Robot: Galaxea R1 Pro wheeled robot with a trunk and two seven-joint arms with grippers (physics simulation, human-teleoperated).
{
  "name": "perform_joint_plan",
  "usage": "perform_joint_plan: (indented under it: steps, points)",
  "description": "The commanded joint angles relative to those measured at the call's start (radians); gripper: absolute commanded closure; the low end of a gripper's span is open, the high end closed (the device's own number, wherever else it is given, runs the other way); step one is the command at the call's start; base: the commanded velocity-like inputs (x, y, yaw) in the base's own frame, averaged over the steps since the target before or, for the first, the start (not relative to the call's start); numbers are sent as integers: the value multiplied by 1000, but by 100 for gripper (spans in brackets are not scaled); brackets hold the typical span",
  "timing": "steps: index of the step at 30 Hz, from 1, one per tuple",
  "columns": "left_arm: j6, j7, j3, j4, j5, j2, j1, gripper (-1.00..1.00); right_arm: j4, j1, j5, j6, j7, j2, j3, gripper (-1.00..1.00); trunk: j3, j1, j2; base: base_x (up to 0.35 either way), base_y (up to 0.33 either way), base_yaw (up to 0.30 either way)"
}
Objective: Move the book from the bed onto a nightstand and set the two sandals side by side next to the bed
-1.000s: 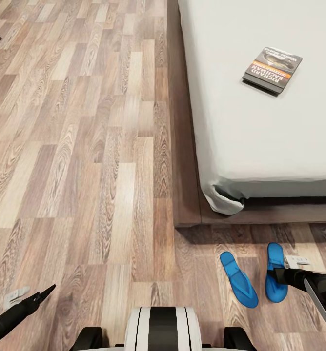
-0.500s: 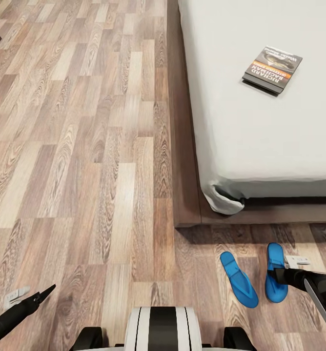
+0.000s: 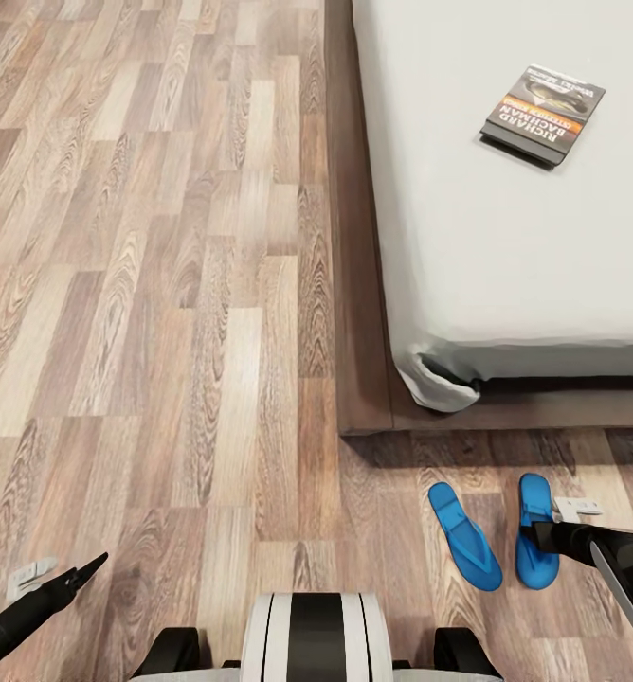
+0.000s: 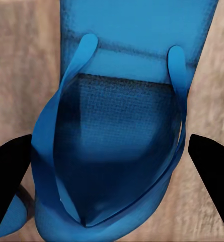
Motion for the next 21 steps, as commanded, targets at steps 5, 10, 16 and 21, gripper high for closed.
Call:
perform_joint_plan:
  steps: [5,10,16,21]
  points:
    - [-2,-4,0,1,3,0,0,-100,-1,-1,-5,7,2,-1,-2,100,-4,0,0,0,0,0]
    - [-2,-4,0,2,3,0,0,-100,-1,0,-5,7,2,-1,-3,100,-16,2,-1,0,0,0]
    - [-2,-4,0,1,3,-1,0,-100,-1,0,-5,7,2,-1,-3,100,-39,4,-3,0,0,0]
    - [-2,-4,0,1,3,-1,0,-100,-1,0,-5,7,2,-1,-3,100,-59,7,-4,0,0,0]
